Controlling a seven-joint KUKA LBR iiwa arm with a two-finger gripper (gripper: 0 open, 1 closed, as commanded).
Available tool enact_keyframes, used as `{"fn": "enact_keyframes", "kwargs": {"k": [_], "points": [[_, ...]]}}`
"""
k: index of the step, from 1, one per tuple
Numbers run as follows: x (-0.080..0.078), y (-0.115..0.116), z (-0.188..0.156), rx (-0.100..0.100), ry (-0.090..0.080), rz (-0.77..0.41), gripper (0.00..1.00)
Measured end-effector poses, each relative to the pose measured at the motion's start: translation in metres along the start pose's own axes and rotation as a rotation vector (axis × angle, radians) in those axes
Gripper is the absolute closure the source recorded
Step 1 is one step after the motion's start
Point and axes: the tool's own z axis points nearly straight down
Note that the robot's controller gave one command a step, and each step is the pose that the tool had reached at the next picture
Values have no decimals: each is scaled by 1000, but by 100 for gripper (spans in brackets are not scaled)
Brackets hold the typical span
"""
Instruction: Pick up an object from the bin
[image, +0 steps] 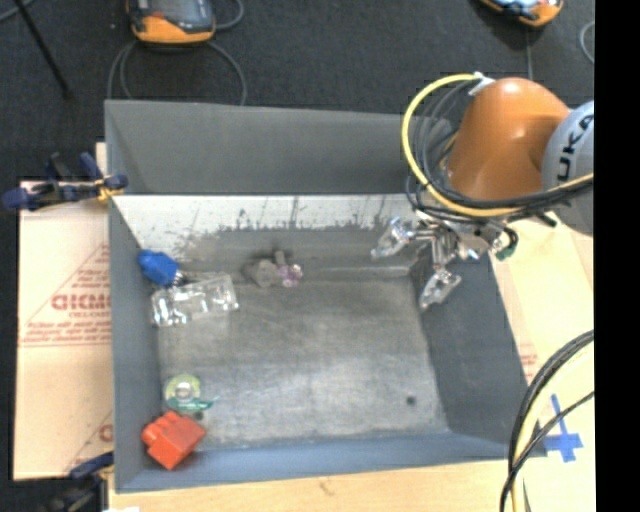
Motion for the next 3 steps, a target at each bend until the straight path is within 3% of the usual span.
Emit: {"fn": "enact_keyframes", "kwargs": {"k": [1, 2, 3], "points": [[-79, 83, -21, -7, 2, 73, 0], [-114, 139, 68, -11, 12, -50, 0], [-67, 93, 82, -5, 10, -121, 0]]}}
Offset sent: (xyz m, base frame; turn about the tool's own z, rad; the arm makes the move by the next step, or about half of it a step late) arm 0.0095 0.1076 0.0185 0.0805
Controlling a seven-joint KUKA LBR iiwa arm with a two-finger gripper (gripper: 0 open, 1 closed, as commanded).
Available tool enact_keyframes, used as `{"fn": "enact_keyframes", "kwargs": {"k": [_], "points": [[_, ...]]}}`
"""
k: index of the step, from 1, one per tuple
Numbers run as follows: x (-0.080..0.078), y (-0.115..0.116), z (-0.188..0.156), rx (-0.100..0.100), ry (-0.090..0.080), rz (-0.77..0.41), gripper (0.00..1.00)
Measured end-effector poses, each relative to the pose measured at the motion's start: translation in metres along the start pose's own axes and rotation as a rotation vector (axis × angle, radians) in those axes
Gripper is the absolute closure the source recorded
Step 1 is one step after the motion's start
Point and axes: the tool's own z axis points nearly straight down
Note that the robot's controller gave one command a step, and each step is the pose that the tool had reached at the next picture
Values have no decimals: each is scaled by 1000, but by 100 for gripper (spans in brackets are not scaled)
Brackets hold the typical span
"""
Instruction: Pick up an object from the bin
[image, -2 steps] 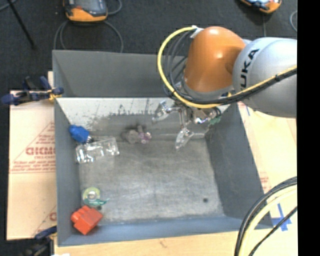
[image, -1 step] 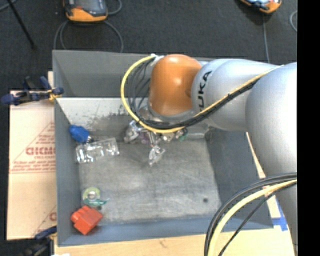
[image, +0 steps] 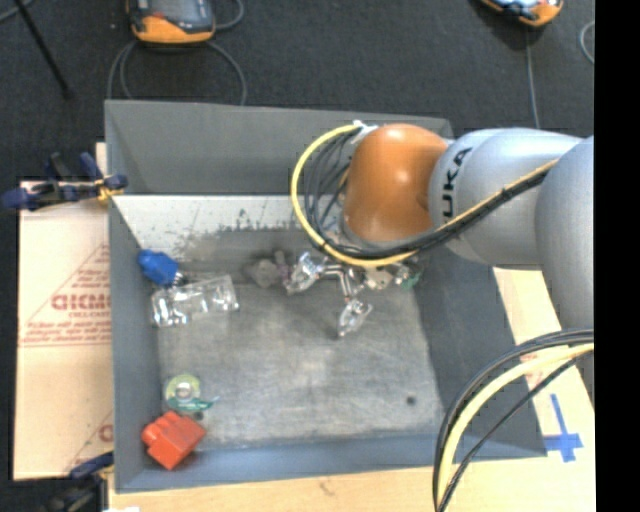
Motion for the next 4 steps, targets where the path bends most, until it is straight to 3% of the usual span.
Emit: {"fn": "enact_keyframes", "kwargs": {"k": [1, 2, 3, 4], "points": [[-23, 6, -25, 1, -4, -110, 0], [24, -31, 0, -1, -1, -272, 0], [15, 5, -111, 5, -8, -254, 0], [-25, 33, -27, -9, -2, -285, 0]]}}
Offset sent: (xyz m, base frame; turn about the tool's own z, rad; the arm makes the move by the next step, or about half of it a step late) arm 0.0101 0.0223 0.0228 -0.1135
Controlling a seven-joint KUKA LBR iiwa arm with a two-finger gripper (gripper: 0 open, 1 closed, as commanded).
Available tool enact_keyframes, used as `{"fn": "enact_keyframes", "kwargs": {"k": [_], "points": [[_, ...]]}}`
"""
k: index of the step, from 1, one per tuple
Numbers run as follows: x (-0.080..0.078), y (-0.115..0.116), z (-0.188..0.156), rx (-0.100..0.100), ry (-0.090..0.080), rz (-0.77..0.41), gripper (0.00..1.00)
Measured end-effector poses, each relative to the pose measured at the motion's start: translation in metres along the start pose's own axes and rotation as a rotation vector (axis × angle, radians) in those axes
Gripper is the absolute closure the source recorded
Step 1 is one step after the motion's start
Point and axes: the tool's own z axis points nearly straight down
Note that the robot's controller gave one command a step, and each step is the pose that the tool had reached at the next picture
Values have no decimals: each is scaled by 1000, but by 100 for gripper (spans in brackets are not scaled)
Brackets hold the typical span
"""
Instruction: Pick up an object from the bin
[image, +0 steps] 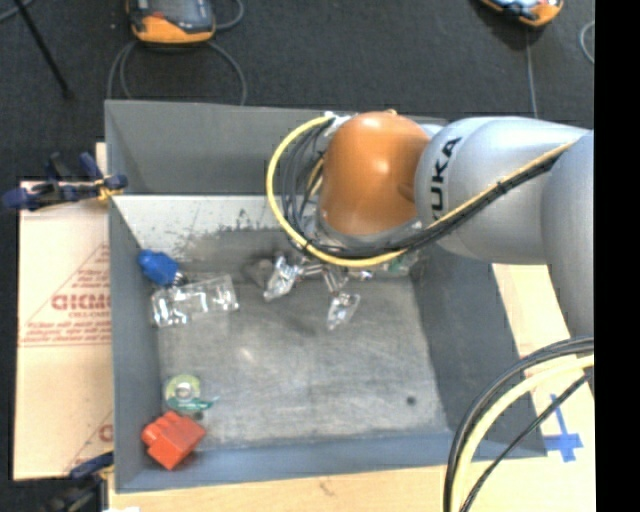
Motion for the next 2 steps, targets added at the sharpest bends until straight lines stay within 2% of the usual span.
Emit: {"fn": "enact_keyframes", "kwargs": {"k": [1, 2], "points": [[-29, 6, -29, 8, -6, 186, 0], [-125, 74, -48, 5, -8, 326, 0]]}}
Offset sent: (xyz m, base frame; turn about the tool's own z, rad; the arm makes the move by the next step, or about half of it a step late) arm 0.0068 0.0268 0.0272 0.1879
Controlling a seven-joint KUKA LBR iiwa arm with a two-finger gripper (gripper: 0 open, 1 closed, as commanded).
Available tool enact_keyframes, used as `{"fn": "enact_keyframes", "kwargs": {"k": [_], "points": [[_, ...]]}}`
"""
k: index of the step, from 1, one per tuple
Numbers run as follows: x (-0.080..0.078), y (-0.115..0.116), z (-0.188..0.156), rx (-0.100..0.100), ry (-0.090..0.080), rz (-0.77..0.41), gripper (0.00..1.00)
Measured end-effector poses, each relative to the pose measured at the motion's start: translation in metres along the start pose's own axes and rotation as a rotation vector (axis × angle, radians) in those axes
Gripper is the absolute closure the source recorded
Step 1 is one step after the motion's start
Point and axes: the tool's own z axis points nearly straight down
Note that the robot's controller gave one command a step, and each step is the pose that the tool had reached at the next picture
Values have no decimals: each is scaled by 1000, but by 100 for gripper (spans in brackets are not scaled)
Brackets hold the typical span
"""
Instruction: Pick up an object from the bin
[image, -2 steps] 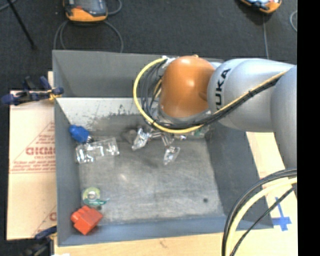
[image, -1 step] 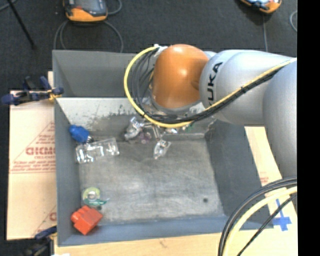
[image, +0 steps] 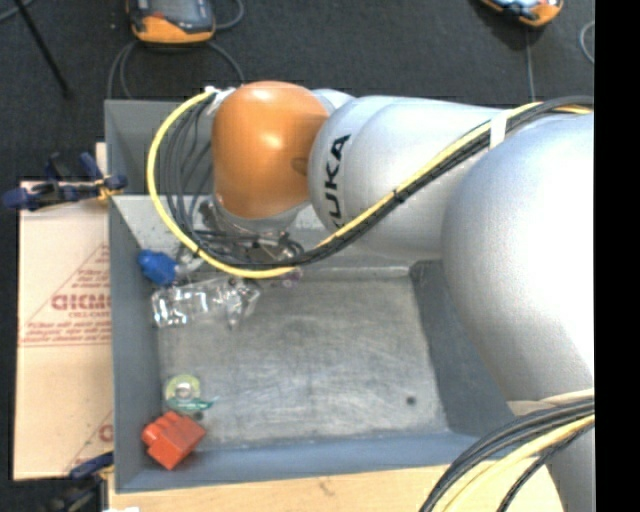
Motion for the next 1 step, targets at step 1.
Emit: {"fn": "enact_keyframes", "kwargs": {"k": [1], "points": [[-19, 16, 87, 1, -2, -9, 0]]}}
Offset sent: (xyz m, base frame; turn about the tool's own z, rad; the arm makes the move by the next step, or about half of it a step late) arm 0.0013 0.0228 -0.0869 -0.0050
